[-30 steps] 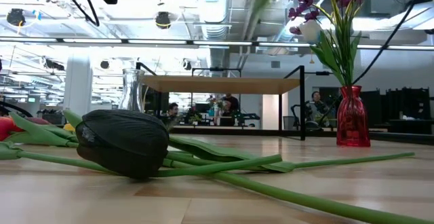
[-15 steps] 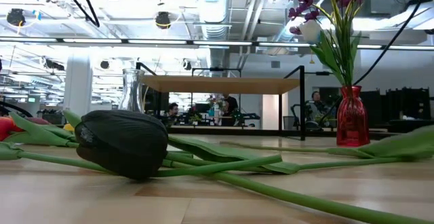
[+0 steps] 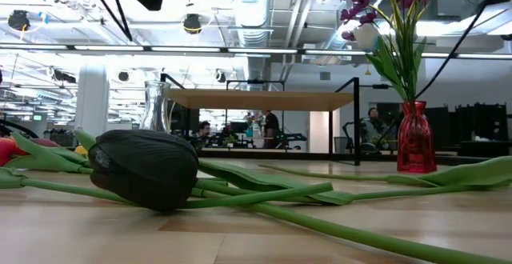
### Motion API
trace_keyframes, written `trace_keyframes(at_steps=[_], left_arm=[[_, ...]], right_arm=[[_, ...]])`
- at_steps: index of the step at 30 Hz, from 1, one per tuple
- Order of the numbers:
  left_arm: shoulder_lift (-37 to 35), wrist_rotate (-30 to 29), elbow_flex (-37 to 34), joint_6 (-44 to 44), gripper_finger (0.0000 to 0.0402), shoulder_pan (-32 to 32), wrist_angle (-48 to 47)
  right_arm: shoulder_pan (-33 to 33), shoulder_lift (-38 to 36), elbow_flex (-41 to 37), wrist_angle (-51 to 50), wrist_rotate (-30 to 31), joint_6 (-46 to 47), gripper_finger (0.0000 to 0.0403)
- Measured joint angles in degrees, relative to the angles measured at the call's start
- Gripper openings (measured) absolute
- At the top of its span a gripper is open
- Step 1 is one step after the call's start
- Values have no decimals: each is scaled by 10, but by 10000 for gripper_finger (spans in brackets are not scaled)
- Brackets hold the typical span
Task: Pick and place flowers into a vace then onto a shelf
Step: Put the pink flower into the red vase
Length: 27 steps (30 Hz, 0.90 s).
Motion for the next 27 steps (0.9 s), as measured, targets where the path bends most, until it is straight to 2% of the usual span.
trace_keyframes(at_steps=[16, 27], left_arm=[[3, -6, 0, 5, 185, 0, 15], [3, -9, 0, -4, 185, 0, -50]], right_arm=[[1, -1, 0, 3, 6, -4, 8], [2, -1, 0, 3, 43, -6, 8]])
